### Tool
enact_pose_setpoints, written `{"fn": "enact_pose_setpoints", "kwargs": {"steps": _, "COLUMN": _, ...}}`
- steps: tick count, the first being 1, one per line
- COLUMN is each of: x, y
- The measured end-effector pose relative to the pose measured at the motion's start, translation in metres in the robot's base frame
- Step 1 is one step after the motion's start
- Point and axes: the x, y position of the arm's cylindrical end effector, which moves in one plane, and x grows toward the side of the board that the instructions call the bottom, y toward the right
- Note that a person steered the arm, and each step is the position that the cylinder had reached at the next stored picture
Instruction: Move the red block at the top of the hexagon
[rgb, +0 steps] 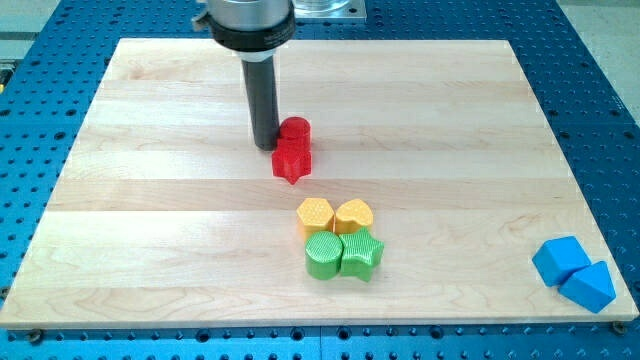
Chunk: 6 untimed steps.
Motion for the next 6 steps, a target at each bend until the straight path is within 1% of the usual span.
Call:
{"fn": "enact_pose_setpoints", "kwargs": {"steps": 2, "x": 0.0, "y": -0.01}}
{"fn": "enact_pose_setpoints", "kwargs": {"steps": 3, "x": 0.006, "y": -0.054}}
{"fn": "enact_pose_setpoints", "kwargs": {"steps": 5, "x": 0.037, "y": -0.057}}
{"fn": "enact_pose_setpoints", "kwargs": {"steps": 6, "x": 0.037, "y": -0.057}}
